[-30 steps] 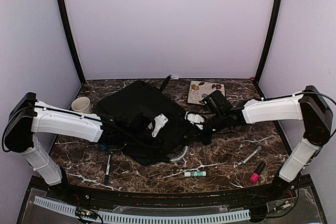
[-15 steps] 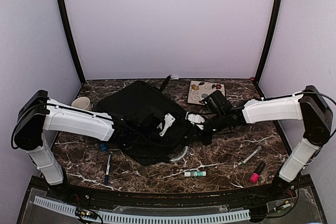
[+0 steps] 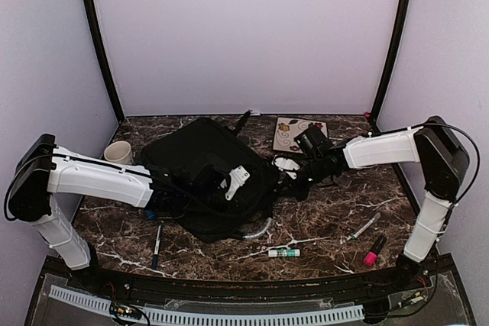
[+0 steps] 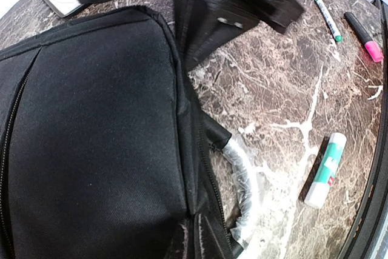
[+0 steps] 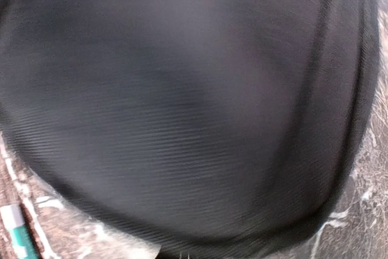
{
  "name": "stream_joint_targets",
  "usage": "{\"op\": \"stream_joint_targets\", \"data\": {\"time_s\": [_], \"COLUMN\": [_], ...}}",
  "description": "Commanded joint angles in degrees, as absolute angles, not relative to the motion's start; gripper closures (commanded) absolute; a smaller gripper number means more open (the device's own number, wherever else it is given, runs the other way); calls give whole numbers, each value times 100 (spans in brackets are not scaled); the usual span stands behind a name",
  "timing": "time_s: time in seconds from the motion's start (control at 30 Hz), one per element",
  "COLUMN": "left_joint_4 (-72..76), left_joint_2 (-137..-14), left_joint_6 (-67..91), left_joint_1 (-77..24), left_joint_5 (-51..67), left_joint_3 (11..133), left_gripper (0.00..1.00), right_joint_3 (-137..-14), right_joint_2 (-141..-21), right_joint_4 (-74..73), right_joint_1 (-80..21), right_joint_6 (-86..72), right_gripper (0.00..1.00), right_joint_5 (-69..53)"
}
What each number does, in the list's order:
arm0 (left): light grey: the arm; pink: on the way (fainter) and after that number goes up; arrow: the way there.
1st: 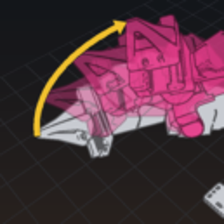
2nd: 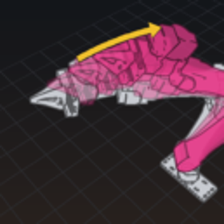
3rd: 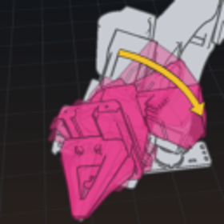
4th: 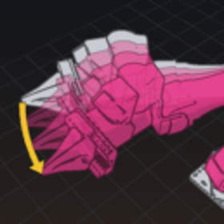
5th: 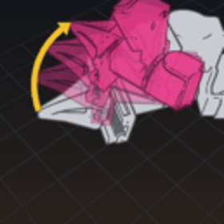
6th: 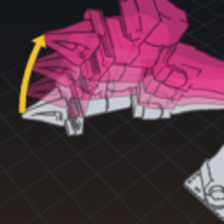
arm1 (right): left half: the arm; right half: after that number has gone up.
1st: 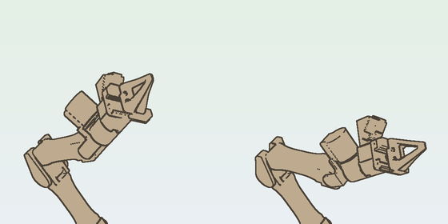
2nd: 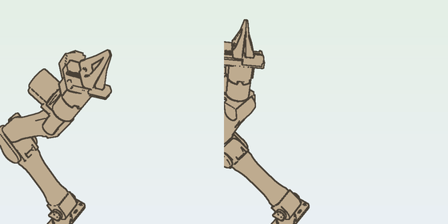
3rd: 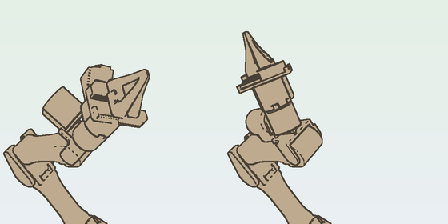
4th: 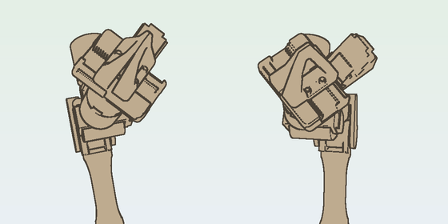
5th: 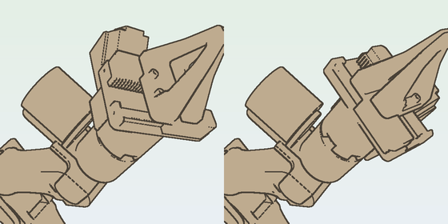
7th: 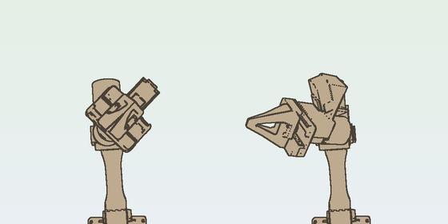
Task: Pack the student bag
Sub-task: Zip the student bag into the largest pocket of the bag.
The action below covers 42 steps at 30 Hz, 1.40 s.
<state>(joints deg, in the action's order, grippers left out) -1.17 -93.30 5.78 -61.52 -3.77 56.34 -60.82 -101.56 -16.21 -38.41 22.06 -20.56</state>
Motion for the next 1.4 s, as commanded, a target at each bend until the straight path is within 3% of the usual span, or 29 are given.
{"op": "stream_joint_targets", "data": {"time_s": [0.0, 0.73, 0.83, 0.97, 1.03, 1.17, 1.37], "left_joint_4": [-519, -673, -687, -701, -719, -957, -1343], "left_joint_2": [-8956, -8779, -8754, -8613, -8541, -8473, -8327], "left_joint_6": [514, 325, 355, 369, 374, 395, 363], "left_joint_1": [-6225, -6310, -6311, -6311, -6306, -6311, -6310], "left_joint_5": [-188, -191, -319, -504, -550, -665, -1050], "left_joint_3": [5468, 5247, 5243, 5247, 5248, 5374, 5492], "left_gripper": [100, 100, 100, 100, 94, 72, 57], "right_joint_3": [-6449, -8697, -8739, -8275, -8002, -7499, -6665], "right_joint_2": [-10606, -12279, -12134, -11459, -11071, -10351, -9325], "right_joint_4": [-1649, -2044, -2177, -2211, -2245, -2483, -2846], "right_joint_1": [-3527, -3251, -3250, -3245, -3240, -3228, -3267], "right_joint_6": [2215, 2667, 2636, 2690, 2692, 2668, 2728], "right_gripper": [100, 100, 99, 90, 84, 77, 72], "right_joint_5": [-1439, -1414, -1502, -1562, -1513, -1523, -2162]}}
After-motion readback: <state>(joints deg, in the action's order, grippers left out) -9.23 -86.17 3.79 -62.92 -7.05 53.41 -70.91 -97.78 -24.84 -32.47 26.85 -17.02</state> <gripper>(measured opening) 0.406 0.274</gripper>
